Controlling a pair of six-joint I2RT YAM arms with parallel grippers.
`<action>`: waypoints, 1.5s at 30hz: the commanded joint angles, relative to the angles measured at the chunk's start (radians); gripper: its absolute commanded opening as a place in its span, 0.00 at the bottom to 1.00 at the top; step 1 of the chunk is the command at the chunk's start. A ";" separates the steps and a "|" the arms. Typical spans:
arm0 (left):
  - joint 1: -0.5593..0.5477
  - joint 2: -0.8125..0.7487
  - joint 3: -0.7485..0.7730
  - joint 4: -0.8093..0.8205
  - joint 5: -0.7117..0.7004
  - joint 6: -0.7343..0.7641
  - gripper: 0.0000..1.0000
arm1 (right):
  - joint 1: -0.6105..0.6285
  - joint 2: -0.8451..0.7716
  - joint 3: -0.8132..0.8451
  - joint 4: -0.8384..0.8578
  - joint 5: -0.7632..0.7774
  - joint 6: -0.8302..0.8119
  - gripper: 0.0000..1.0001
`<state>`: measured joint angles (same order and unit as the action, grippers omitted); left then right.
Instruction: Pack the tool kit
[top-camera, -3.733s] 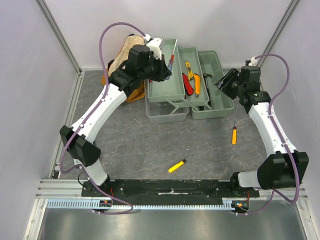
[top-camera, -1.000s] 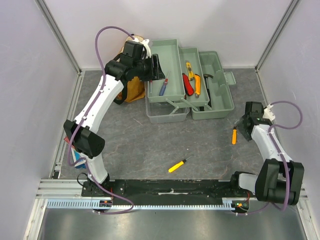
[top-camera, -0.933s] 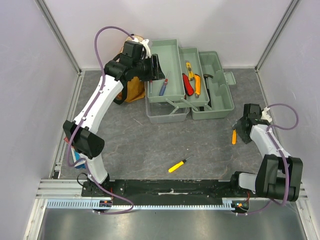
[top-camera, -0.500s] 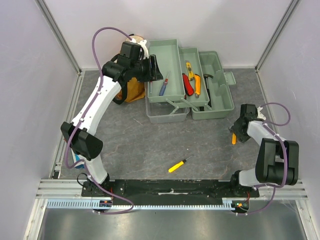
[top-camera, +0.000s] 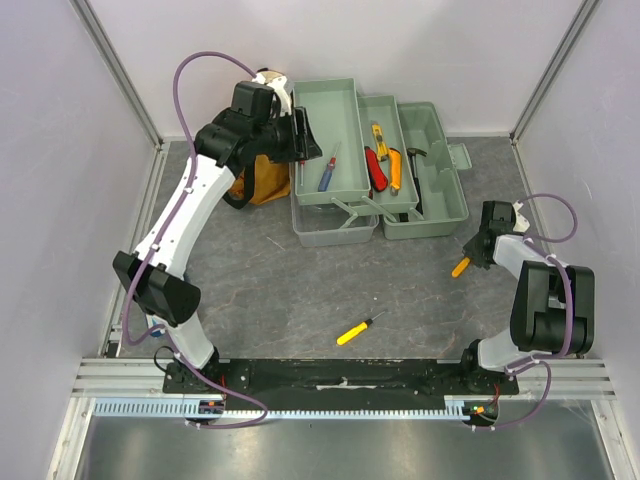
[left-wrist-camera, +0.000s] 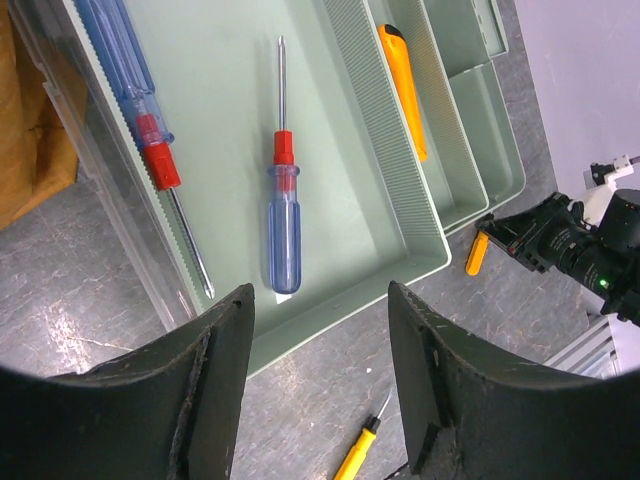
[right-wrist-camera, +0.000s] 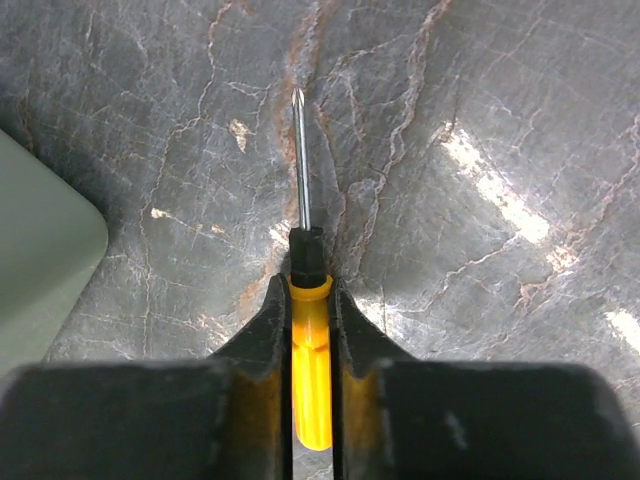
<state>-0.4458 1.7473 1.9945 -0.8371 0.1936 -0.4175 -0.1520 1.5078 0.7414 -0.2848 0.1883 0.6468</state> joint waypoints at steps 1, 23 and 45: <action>0.013 -0.052 -0.010 0.001 0.009 0.042 0.62 | 0.000 0.042 -0.016 -0.036 -0.052 -0.012 0.05; 0.079 -0.091 -0.056 -0.002 0.007 0.002 0.63 | 0.138 -0.273 0.519 -0.051 -0.090 -0.067 0.00; 0.117 -0.252 -0.235 0.009 0.007 0.003 0.63 | 0.721 0.374 1.055 0.185 -0.116 -0.161 0.00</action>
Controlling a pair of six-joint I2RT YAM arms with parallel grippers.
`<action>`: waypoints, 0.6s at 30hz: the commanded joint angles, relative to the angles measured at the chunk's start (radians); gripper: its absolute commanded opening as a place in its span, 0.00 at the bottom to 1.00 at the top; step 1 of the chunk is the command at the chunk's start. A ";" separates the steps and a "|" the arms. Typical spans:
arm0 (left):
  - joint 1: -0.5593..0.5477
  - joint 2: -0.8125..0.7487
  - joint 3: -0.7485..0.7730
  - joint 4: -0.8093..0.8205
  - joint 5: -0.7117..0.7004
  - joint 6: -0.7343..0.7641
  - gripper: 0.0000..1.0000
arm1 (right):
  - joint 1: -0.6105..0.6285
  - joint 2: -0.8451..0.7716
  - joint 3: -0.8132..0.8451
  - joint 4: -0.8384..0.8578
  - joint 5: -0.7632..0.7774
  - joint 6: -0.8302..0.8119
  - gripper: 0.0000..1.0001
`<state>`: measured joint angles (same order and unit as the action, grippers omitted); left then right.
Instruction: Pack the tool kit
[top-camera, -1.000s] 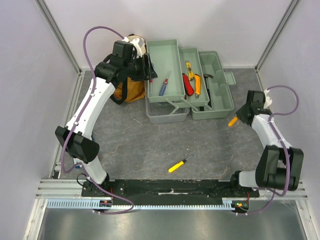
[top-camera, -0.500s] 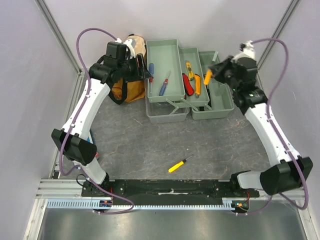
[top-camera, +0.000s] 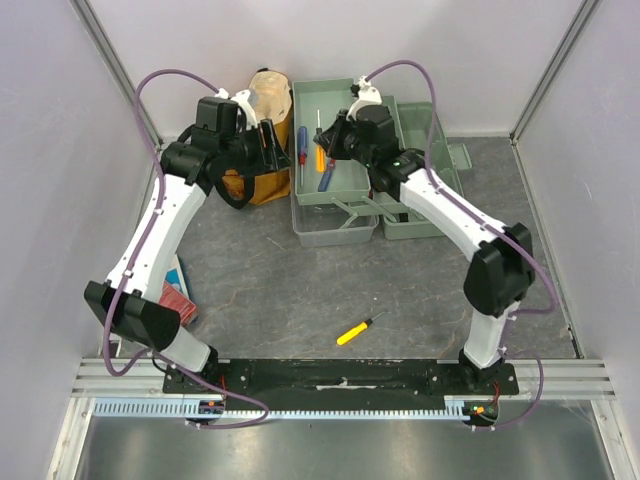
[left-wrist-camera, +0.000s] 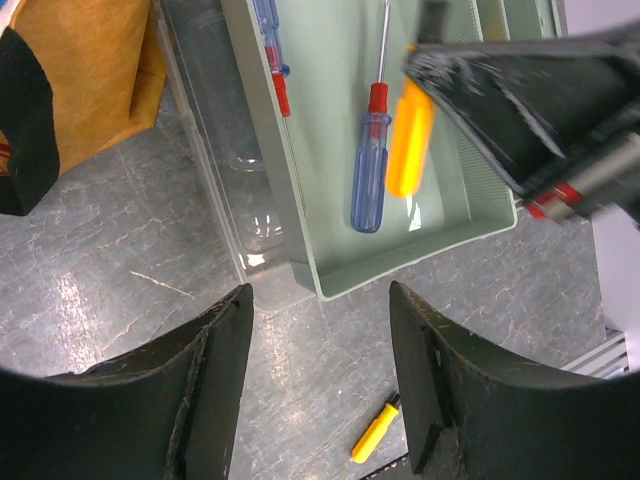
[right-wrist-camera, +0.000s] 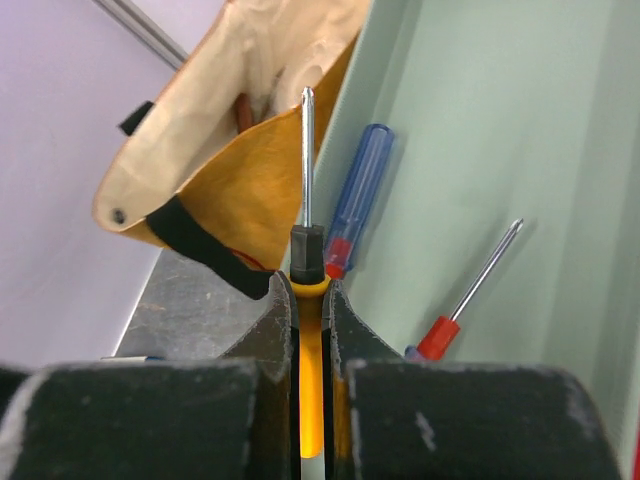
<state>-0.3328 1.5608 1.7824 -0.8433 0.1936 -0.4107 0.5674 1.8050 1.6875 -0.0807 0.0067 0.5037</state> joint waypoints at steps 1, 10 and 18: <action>0.005 -0.073 -0.034 0.019 0.016 0.009 0.63 | 0.003 0.099 0.126 -0.033 0.071 -0.017 0.00; -0.024 -0.176 -0.210 0.118 0.193 0.190 0.62 | 0.026 0.221 0.242 -0.158 0.171 0.019 0.31; -0.236 -0.223 -0.374 0.191 0.109 0.338 0.62 | 0.020 0.197 0.319 -0.217 0.223 0.021 0.52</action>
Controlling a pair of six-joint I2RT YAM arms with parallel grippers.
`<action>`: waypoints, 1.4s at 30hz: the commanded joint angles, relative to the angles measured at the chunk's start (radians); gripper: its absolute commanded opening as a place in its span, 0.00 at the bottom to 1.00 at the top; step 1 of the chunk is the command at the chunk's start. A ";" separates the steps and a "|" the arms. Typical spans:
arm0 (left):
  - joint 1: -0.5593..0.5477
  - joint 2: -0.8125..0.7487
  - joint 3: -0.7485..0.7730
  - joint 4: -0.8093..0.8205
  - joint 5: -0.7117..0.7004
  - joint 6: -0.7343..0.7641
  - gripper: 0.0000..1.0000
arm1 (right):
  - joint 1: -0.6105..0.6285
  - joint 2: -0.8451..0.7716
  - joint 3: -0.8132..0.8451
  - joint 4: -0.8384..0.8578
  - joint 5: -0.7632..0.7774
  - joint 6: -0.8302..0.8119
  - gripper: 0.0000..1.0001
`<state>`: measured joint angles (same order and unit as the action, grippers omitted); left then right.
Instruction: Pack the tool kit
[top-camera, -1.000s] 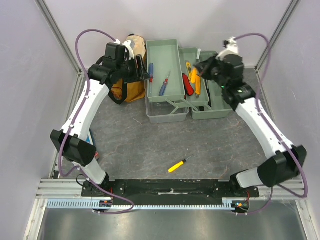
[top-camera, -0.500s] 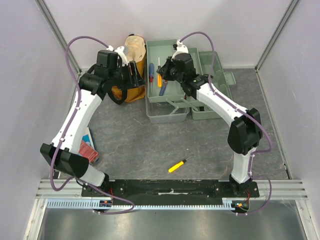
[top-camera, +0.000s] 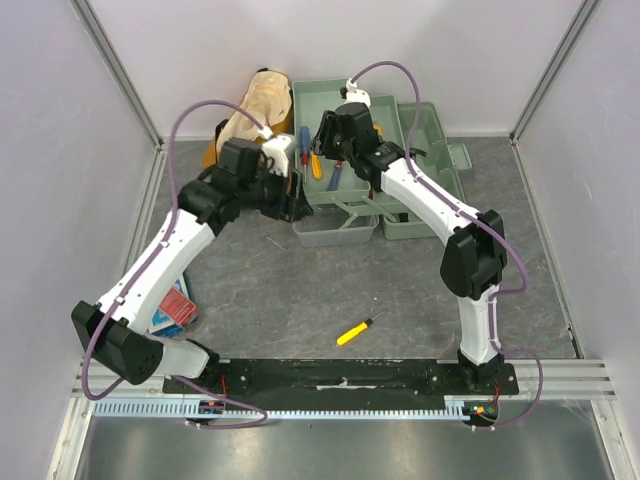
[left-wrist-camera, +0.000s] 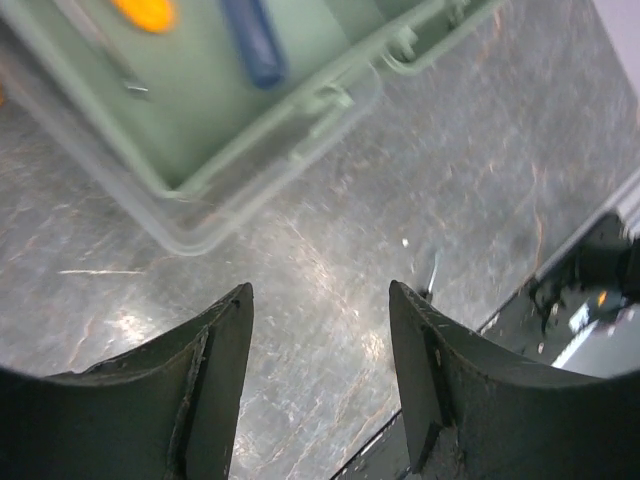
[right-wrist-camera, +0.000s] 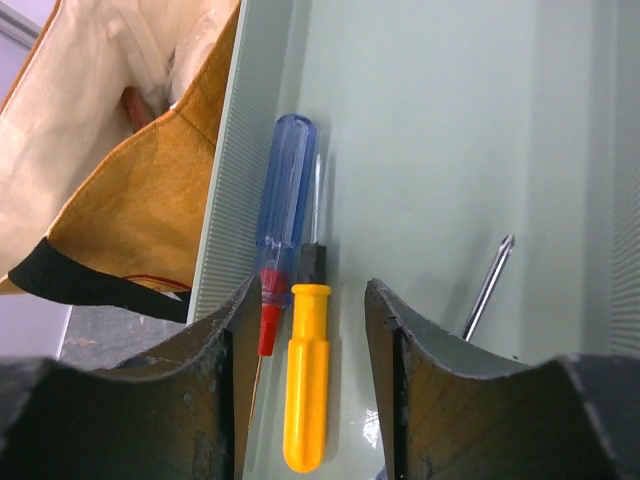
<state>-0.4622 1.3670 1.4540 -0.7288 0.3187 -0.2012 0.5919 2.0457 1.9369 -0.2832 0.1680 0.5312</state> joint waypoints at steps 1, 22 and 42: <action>-0.148 -0.026 -0.061 0.086 -0.038 0.140 0.62 | -0.010 -0.061 0.071 -0.020 0.068 -0.004 0.53; -0.667 0.267 -0.219 0.152 -0.198 0.056 0.64 | -0.449 -0.567 -0.449 -0.103 0.142 0.044 0.63; -0.814 0.524 -0.219 0.135 -0.432 -0.053 0.63 | -0.520 -0.519 -0.454 -0.145 0.091 0.064 0.62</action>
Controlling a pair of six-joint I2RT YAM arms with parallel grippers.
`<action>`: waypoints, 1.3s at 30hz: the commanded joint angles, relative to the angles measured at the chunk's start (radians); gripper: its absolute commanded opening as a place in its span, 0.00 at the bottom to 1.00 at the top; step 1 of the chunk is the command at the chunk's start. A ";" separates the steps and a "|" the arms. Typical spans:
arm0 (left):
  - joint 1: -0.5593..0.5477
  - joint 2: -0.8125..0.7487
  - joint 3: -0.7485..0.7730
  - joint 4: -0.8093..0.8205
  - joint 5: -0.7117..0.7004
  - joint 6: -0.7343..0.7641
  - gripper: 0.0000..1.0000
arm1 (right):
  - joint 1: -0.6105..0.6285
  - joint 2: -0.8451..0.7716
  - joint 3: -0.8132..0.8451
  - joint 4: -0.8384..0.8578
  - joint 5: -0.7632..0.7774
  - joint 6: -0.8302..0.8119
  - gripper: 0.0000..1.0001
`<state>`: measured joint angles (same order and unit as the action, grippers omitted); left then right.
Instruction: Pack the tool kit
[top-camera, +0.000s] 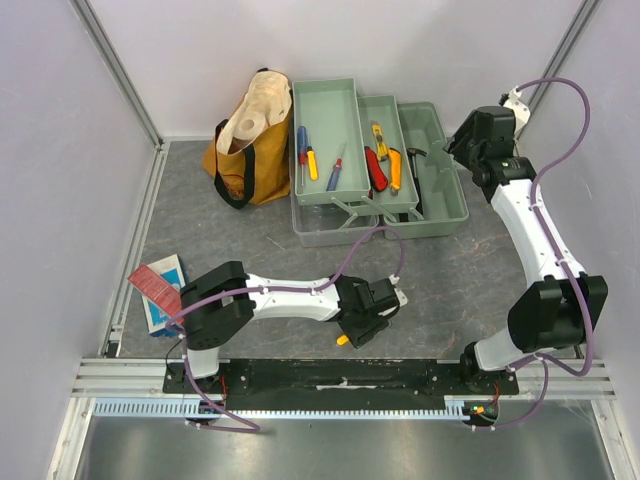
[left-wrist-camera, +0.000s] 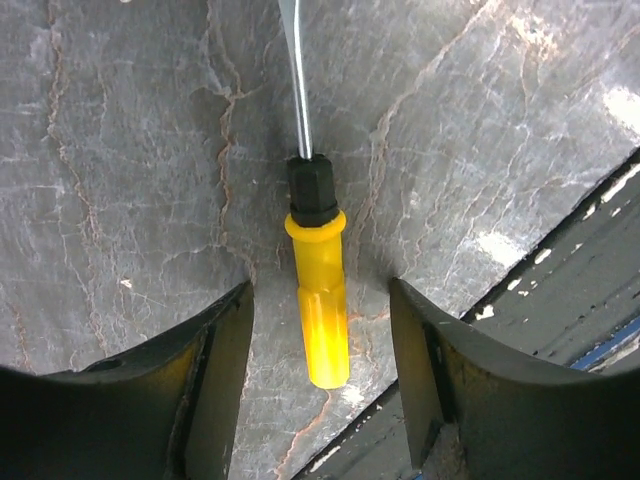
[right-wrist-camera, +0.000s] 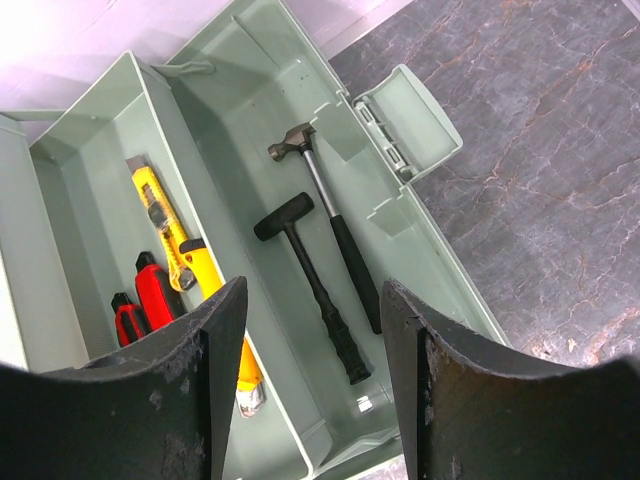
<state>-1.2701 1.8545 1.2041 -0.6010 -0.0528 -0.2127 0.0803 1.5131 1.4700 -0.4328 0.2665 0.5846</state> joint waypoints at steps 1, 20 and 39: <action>-0.006 0.043 0.035 0.007 -0.061 -0.042 0.60 | -0.011 0.013 0.013 0.005 -0.009 0.011 0.62; 0.184 -0.181 0.297 -0.053 -0.110 0.052 0.02 | -0.051 -0.027 -0.011 -0.006 -0.039 0.063 0.61; 0.722 -0.109 0.733 -0.071 0.243 -0.230 0.02 | -0.102 -0.168 -0.188 0.057 -0.022 0.116 0.62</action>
<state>-0.5861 1.6669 1.8633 -0.6186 0.1040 -0.3256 -0.0048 1.3838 1.3155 -0.4259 0.2382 0.6628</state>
